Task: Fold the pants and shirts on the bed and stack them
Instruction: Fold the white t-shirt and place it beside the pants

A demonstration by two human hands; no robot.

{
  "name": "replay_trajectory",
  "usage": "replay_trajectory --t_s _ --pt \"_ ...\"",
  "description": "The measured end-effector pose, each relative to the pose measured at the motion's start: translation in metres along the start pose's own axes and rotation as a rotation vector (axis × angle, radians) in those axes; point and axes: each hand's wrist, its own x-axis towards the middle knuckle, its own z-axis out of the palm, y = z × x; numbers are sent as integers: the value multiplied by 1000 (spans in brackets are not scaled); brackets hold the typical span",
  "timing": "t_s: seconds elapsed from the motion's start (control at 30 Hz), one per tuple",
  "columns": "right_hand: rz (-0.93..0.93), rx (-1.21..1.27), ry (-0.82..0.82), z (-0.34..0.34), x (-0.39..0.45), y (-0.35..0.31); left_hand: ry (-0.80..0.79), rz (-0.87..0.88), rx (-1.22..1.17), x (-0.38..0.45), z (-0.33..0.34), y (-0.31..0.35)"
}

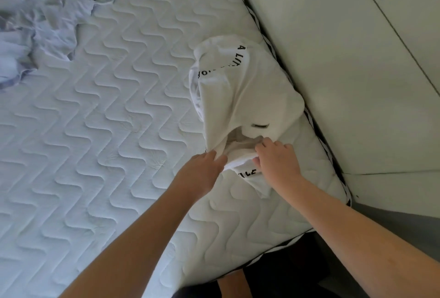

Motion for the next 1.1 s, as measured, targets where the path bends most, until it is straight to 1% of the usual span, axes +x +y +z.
replay_trajectory --t_s 0.1,0.17,0.27,0.3,0.33,0.4,0.43,0.53,0.6,0.67,0.7,0.77,0.83,0.9,1.0,1.07,1.1 --pt "33 -39 13 -22 -38 3 -72 -54 84 -28 -11 8" --pt "37 -54 50 -38 -65 0 -56 -60 159 -47 -17 10" --pt "2 58 145 -51 -104 -16 -37 -89 191 -74 -27 15" --pt "-28 147 162 -54 -114 -22 -21 -108 155 -82 -31 16" --pt "-33 290 170 -58 -123 -29 11 -128 83 -92 -35 15" --pt "50 612 119 -69 -137 -43 126 -169 -150 -114 -43 12" --pt "71 708 116 -74 -142 -51 196 -178 -268 -126 -46 10" --pt "9 786 159 -96 -157 -84 413 -190 -483 -164 -59 5" --pt "31 831 198 -116 -161 -109 533 -239 -602 -186 -71 0" --pt "109 902 242 -139 -162 -131 581 -279 -702 -204 -88 -7" --pt "139 937 237 -151 -162 -142 597 -297 -744 -213 -98 -12" --pt "160 927 220 -176 -160 -159 636 -322 -797 -227 -121 -21" --pt "141 937 212 -200 -158 -175 677 -341 -812 -242 -146 -28" --pt "112 1095 190 -220 -158 -195 722 -343 -836 -256 -169 -35" --pt "62 1416 151 -247 -161 -229 772 -315 -935 -278 -198 -41" --pt "46 1615 146 -266 -163 -250 776 -258 -1031 -292 -210 -44" --pt "33 1676 153 -276 -163 -259 765 -216 -1059 -300 -212 -46"
